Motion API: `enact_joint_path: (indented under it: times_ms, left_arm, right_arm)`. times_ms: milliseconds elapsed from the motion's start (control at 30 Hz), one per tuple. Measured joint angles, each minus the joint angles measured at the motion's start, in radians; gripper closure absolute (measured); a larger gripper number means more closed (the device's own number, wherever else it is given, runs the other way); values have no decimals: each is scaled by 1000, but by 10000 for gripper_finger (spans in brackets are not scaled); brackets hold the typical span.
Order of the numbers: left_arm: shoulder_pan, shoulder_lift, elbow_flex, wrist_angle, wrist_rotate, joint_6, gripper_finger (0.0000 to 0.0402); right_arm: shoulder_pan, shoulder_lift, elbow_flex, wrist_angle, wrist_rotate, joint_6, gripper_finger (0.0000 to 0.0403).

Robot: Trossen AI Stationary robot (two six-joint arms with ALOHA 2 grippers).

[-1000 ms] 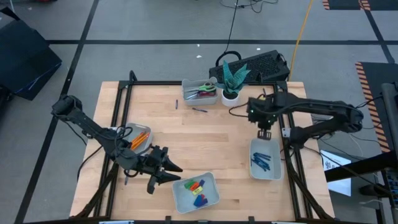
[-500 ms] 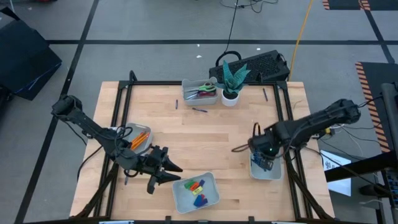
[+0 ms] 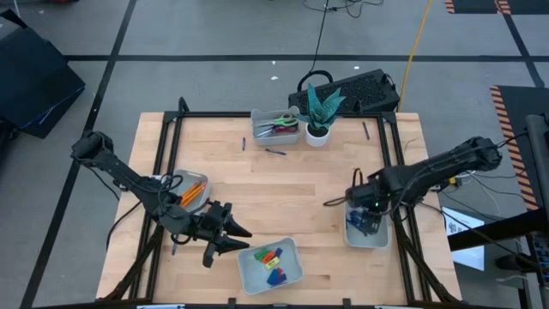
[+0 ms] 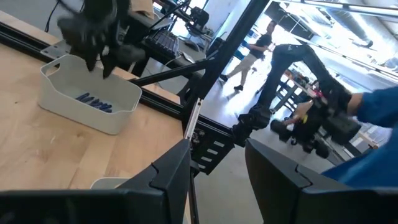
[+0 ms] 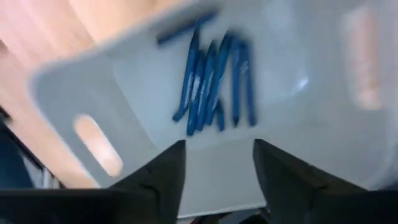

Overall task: Sort crayons/erasers/pens/pencils in bins
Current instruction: Put the blue crayon into the middle right gray bin

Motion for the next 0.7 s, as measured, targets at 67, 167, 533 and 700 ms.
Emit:
enact_joint_path:
  times_ms: [67,167,533,700]
  left_arm:
    - [0,0,0,0,0,0,245]
    - [0,0,0,0,0,0,245]
    - [0,0,0,0,0,0,245]
    - [0,0,0,0,0,0,245]
  right_arm:
    - [-38,-37,59,-68,95,-11,204]
    - [-146,-95,112,-145,307,-62,186]
    - [-927,-75,-24,302,427,-378,200]
    - [-1111,0,-144,611,447,-331,203]
